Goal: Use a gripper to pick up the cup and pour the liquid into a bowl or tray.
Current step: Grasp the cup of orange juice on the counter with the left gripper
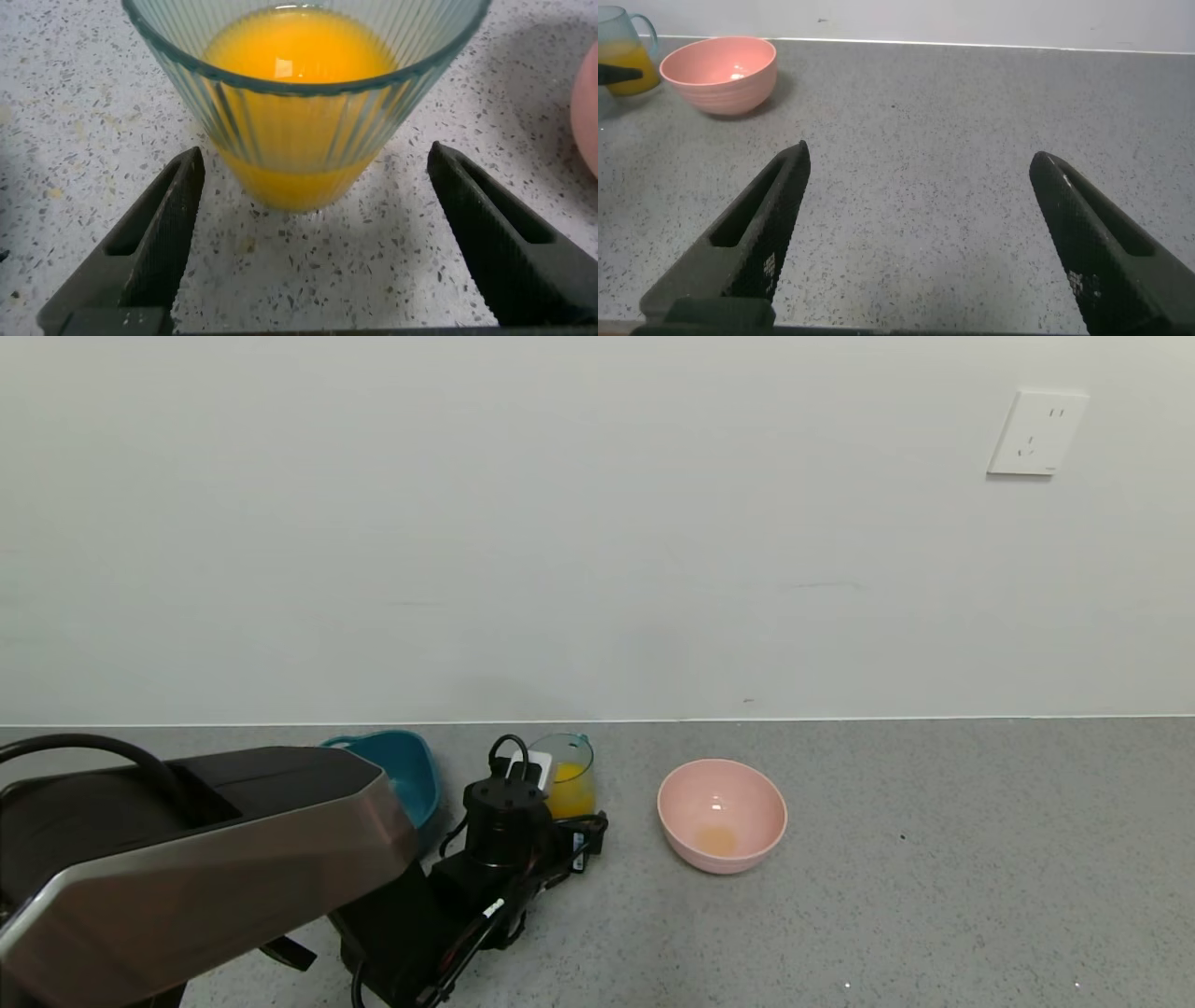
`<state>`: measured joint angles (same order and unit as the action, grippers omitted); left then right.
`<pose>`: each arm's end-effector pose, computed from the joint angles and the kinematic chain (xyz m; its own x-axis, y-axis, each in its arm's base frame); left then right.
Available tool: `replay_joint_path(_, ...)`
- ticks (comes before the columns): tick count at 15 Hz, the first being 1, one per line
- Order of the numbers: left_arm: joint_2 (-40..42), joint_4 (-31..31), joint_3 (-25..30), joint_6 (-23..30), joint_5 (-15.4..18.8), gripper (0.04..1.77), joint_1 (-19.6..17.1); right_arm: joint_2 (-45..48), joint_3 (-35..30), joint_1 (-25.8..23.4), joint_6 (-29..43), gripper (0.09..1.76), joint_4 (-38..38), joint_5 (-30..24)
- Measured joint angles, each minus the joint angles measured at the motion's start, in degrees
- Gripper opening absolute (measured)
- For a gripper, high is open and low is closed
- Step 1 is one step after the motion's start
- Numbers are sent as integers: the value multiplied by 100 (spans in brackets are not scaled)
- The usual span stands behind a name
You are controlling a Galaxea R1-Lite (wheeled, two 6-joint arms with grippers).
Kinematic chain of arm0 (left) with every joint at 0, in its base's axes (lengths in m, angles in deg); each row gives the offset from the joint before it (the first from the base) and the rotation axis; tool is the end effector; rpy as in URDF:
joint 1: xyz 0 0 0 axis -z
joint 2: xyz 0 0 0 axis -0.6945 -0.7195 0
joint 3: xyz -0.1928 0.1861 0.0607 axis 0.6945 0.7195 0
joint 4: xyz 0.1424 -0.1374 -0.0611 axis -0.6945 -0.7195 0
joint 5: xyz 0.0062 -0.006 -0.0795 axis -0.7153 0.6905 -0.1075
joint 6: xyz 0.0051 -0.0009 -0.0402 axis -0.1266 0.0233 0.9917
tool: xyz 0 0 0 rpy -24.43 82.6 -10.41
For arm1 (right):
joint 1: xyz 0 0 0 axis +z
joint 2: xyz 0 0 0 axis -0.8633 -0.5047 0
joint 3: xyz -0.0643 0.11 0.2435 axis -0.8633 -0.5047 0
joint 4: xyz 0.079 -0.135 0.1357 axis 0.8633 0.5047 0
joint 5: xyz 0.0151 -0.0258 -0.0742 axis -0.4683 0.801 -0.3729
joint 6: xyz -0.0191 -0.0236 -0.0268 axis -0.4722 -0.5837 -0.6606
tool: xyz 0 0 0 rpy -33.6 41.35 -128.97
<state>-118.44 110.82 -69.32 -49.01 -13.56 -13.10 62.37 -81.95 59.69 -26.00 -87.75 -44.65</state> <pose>0.3274 -0.1815 -0.0276 0.9132 -0.1931 -0.3589 0.1961 0.9802 -0.0285 0.0385 0.0002 0.0756 1.0000 0.0009 0.0011 -0.0009 0.9999 0.0107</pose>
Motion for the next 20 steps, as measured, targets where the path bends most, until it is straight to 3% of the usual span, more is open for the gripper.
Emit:
replay_joint_path(10, -355, 28, -527, 24, -178, 172, -83, 0, 0, 0, 0, 171, 0, -2)
replay_joint_path(20, -558, 480, -642, 0, -239, 172, -90, 0, 0, 0, 0, 171, 2, 0)
